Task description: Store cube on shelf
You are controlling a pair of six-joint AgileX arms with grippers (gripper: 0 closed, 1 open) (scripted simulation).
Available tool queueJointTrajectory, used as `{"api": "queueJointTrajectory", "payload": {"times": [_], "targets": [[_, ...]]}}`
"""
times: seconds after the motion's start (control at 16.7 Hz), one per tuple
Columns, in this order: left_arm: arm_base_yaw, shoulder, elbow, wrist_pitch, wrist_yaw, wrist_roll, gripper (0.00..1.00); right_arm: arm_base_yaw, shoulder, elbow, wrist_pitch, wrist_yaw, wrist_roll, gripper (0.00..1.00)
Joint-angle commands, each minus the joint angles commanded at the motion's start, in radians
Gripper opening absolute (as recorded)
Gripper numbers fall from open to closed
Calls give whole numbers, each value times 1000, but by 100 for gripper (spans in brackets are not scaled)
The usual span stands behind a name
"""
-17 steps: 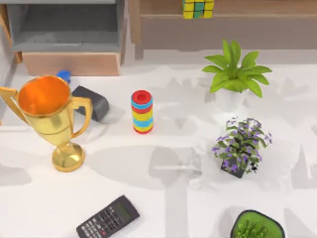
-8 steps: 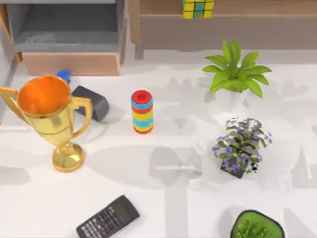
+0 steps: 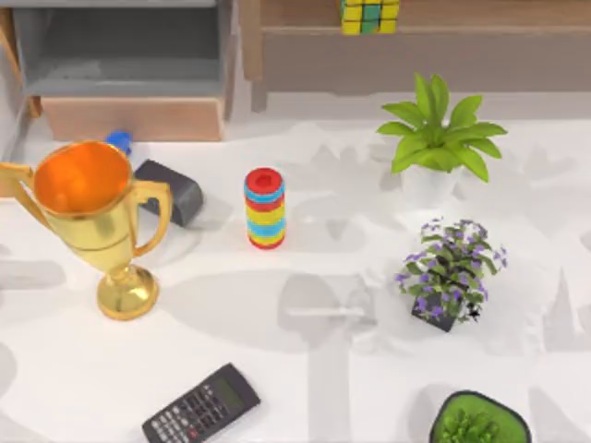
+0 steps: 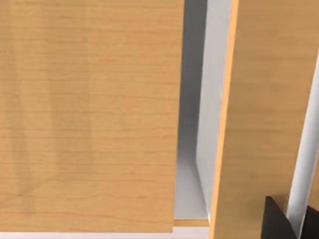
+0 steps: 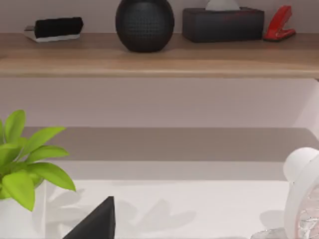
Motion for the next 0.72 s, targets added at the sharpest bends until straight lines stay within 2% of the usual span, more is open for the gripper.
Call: {"api": "queueJointTrajectory", "payload": {"times": [0.42,0.72], "targets": [[-16,19,31,-25,-18,5,0,0,0,0,0,0,0,100],[-74,89,200,-109,-73,-5,0,0,0,0,0,0,0,100]]}}
